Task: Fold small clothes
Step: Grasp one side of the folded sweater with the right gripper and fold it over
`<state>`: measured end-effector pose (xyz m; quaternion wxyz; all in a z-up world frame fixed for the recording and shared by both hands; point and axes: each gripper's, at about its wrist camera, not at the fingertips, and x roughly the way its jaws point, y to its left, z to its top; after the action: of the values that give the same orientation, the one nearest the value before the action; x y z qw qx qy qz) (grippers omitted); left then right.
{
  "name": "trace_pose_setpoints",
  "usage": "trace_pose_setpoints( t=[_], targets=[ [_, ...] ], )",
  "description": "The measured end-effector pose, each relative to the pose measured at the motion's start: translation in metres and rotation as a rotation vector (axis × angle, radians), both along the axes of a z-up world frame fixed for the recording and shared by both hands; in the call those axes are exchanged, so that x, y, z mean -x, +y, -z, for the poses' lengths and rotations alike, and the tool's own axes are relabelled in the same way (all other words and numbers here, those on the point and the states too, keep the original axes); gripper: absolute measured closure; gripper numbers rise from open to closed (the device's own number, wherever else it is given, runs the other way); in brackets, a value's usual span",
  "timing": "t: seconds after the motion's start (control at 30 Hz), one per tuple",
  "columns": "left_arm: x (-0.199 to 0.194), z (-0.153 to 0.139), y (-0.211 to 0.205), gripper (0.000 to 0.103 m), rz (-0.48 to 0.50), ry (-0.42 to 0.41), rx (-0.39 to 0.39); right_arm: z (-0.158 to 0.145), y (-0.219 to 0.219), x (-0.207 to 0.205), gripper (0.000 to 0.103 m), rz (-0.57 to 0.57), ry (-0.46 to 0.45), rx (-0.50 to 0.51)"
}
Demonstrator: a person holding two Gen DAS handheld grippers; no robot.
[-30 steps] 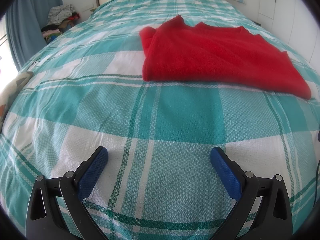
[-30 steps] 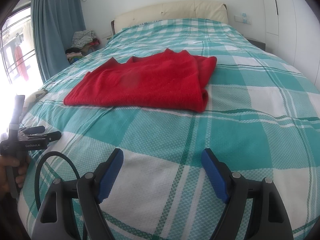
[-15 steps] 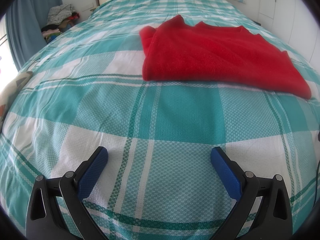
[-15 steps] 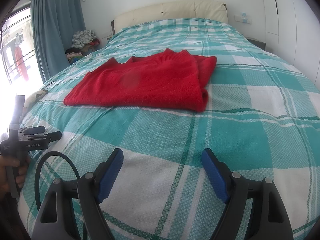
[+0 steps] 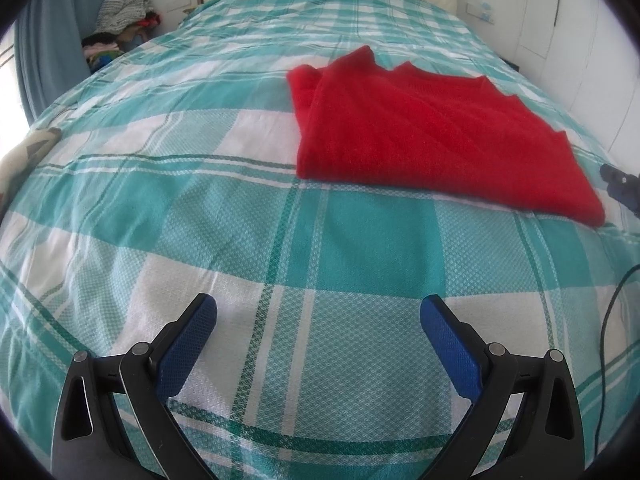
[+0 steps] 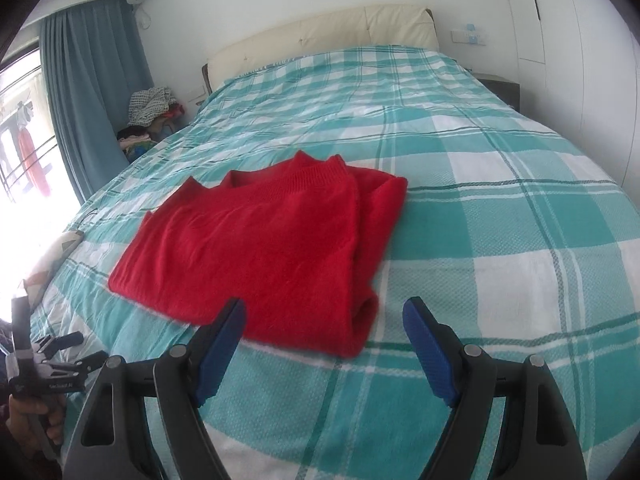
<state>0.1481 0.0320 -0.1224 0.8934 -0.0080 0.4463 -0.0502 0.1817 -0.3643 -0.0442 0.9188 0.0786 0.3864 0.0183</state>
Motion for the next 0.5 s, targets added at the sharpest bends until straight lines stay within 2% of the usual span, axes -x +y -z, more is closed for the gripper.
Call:
trace_pose_setpoints(
  t=[0.2,0.23,0.3,0.33,0.4,0.5],
  targets=[
    [0.006,-0.021,0.019,0.001,-0.043,-0.07,-0.008,0.036,-0.026,-0.067,0.024,0.12,0.129,-0.147],
    [0.008,-0.025,0.022,0.001,-0.046,-0.08,-0.006,0.039,-0.025,-0.071,0.029,0.132,0.135,-0.17],
    [0.01,-0.032,0.028,0.001,-0.048,-0.092,0.004,0.041,-0.016,-0.079,0.057,0.09,0.156,-0.179],
    [0.01,-0.035,0.032,0.001,-0.051,-0.094,0.012,0.039,-0.007,-0.083,0.09,0.067,0.183,-0.147],
    [0.009,-0.042,0.041,0.001,-0.061,-0.095,0.031,0.024,0.013,-0.088,0.092,0.045,0.187,-0.085],
    [0.006,-0.049,0.056,0.001,-0.085,-0.101,0.052,-0.013,0.048,-0.096,0.093,-0.024,0.141,-0.153]
  ],
)
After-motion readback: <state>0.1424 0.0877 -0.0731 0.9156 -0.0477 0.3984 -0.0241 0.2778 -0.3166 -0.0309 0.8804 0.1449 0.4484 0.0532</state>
